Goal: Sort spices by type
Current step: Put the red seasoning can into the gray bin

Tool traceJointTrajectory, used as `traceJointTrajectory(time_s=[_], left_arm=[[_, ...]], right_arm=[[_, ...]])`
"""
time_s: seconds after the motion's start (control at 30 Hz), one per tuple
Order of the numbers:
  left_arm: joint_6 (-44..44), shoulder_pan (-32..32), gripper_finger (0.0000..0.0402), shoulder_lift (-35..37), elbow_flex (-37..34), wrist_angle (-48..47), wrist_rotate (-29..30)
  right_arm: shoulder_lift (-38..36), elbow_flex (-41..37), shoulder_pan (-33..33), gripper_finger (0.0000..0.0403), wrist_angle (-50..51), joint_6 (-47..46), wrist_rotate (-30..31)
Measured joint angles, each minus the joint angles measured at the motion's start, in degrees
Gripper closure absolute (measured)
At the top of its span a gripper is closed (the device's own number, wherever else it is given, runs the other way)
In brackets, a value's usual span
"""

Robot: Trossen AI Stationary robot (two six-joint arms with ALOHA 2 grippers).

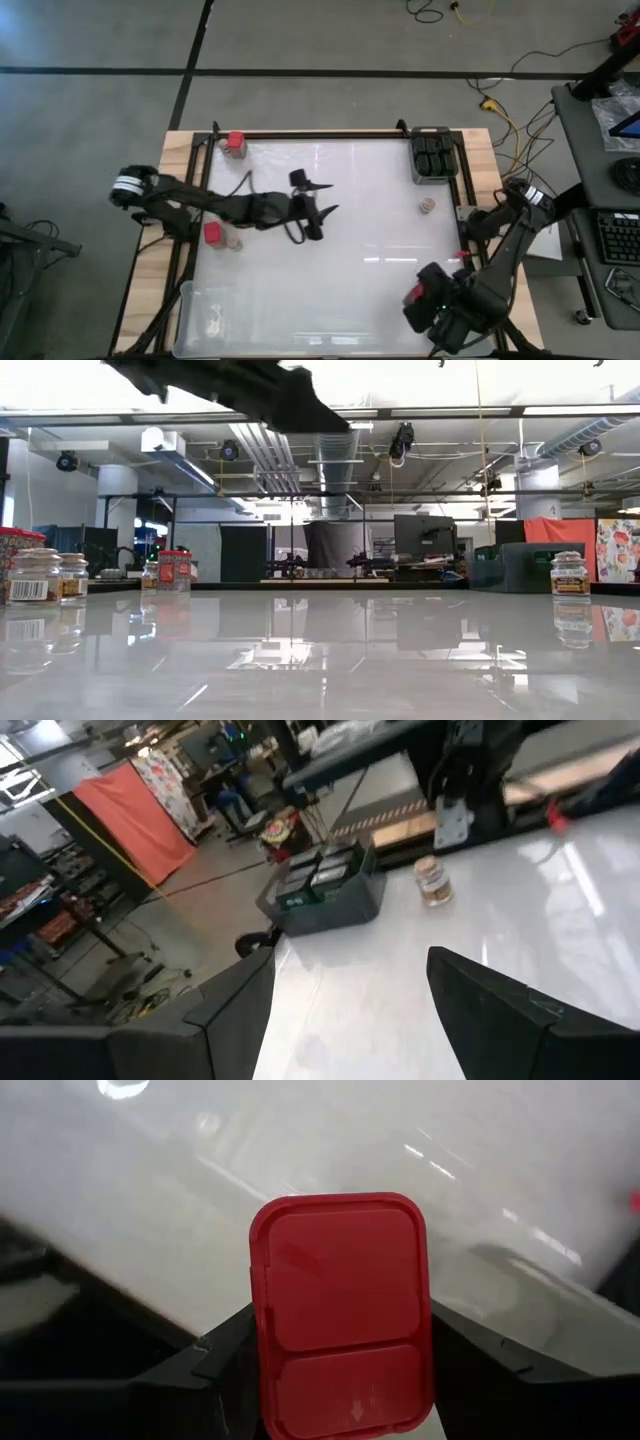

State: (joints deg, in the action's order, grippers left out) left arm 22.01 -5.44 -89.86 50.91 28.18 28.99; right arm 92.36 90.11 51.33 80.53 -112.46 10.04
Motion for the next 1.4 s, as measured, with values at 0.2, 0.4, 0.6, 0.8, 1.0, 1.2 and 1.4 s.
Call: traceJointTrajectory(time_s=[0.2,0.4,0.6,0.8,1.0,1.2,1.4], left_arm=[[1.82,1.98,0.0154,-9.54,10.39,-8.54,1.37],[1.60,3.01,0.0154,-14.87,17.55,-20.81,2.00],[1.96,3.53,0.0154,-15.63,18.26,-22.54,2.02],[3.47,4.32,0.0154,-14.77,17.84,-20.95,2.02],[4.32,5.12,0.0154,-14.74,18.38,-20.07,1.89],[4.52,5.60,0.0154,-14.74,18.43,-20.08,1.51],[4.01,5.71,0.0154,-14.74,18.43,-20.08,1.49]], right_arm=[[-0.12,0.00,0.69,0.0186,3.85,-15.25,-2.99],[-1.24,0.63,0.92,0.0186,4.71,-17.65,-8.19],[-1.32,0.60,1.67,0.0186,8.79,-18.82,-14.84],[-1.33,-0.13,1.62,0.0186,9.51,-20.43,-19.58],[1.12,-3.61,1.66,0.0186,9.44,-20.86,-22.72],[1.44,-8.59,1.57,0.0186,6.15,-21.46,-23.16],[1.46,-14.54,1.51,0.0186,-2.69,-21.80,-23.23]])
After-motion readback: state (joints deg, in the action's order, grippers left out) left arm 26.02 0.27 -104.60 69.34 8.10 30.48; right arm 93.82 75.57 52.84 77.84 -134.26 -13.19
